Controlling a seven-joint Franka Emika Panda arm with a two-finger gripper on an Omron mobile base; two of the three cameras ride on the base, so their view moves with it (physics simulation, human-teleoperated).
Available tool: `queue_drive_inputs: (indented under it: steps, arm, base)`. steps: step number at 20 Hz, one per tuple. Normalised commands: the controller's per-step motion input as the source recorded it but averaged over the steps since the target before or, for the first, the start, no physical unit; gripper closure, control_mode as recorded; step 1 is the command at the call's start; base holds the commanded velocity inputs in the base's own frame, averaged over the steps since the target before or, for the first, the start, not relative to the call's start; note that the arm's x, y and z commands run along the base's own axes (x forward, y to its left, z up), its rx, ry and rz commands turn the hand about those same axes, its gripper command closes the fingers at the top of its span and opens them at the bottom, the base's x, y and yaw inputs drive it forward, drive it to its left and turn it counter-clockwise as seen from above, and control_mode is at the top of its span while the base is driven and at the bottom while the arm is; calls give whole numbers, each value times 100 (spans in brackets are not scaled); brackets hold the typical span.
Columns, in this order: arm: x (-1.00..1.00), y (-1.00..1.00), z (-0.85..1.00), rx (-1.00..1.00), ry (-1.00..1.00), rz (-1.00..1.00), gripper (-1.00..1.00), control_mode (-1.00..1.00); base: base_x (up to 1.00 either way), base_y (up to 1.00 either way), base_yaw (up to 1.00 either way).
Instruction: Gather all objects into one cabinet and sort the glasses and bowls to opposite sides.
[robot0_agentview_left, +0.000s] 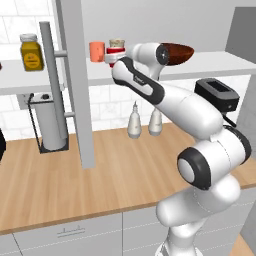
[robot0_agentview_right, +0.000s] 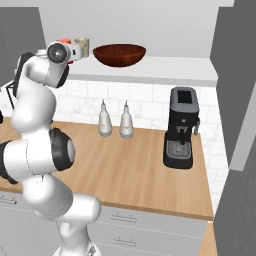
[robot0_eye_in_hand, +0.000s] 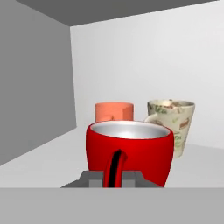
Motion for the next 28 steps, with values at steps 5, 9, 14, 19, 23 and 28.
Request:
queue_drive_inputs:
  steps: [5,9,14,19,23,28]
  arm:
    - [20,19,-9,-1,0,0,100,-100]
    - [11,10,-16,-1,0,0,100,-100]
    - [8,0,-5,0,0,0,100,-100]
    - [0,0,0,0,0,0,100,-100]
    - [0,0,0,0,0,0,100,-100]
    - [0,0,0,0,0,0,-100,-100]
  base:
    - [0,0,0]
    - [0,0,0]
    - [0,0,0]
    - [0,0,0]
    - [0,0,0]
    - [0,0,0]
